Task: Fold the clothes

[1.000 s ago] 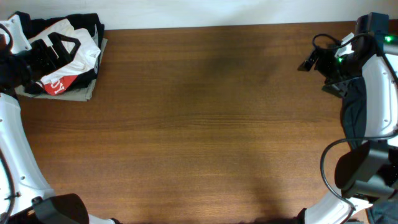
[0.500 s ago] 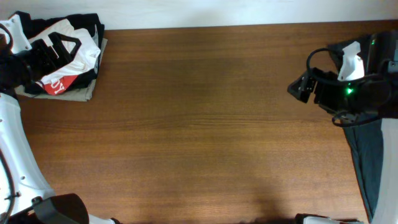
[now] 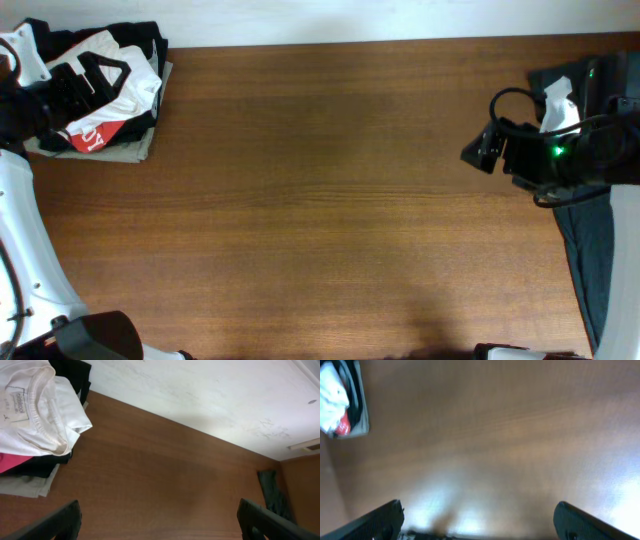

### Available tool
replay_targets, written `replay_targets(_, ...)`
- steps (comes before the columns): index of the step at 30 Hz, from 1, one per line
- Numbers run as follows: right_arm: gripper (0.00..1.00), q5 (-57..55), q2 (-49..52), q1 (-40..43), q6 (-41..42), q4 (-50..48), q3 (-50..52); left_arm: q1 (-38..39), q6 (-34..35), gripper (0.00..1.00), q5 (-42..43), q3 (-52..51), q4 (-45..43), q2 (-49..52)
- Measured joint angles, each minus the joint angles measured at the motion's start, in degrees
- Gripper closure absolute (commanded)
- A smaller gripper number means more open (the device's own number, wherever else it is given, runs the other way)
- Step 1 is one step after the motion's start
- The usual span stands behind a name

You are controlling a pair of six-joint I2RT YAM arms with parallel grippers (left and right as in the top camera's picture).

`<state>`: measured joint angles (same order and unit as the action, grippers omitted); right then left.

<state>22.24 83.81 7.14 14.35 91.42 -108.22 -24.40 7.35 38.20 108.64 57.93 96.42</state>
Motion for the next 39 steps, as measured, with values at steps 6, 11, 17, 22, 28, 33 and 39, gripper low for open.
replay_targets(6, 0.01, -7.5, -8.1, -7.0, -0.3, -17.5, 7.4, 0.0, 0.0, 0.01, 0.1, 0.0, 0.0, 0.0)
replay_targets(11, 0.01, -10.9, -25.3, -9.8, -0.8, -34.6, 25.9, 0.0, 0.0, 0.01, 0.2, 0.0, 0.0, 0.0)
replay_targets(17, 0.01, -13.4, -44.3, -9.8, -0.9, -56.2, 56.6, 0.0, 0.0, 0.01, 0.2, 0.0, 0.0, 0.0)
replay_targets(22, 0.01, -14.8, -59.7, -9.8, -0.9, -68.8, 76.7, 0.0, 0.0, 0.01, 0.4, 0.0, 0.0, 0.0)
replay_targets(28, 0.01, -15.8, -73.8, -9.8, -0.9, -74.7, 90.1, 0.0, 0.0, 0.01, 0.4, 0.0, 0.0, 0.0)
replay_targets(33, 0.01, -16.0, -80.6, -9.8, -0.9, -81.3, 97.7, 0.0, 0.0, 0.01, 0.4, 0.0, 0.0, 0.0)
replay_targets(39, 0.01, -16.4, -82.9, -9.8, -0.9, -90.1, 105.0, 0.0, 0.0, 0.01, 0.4, 0.0, 0.0, 0.0)
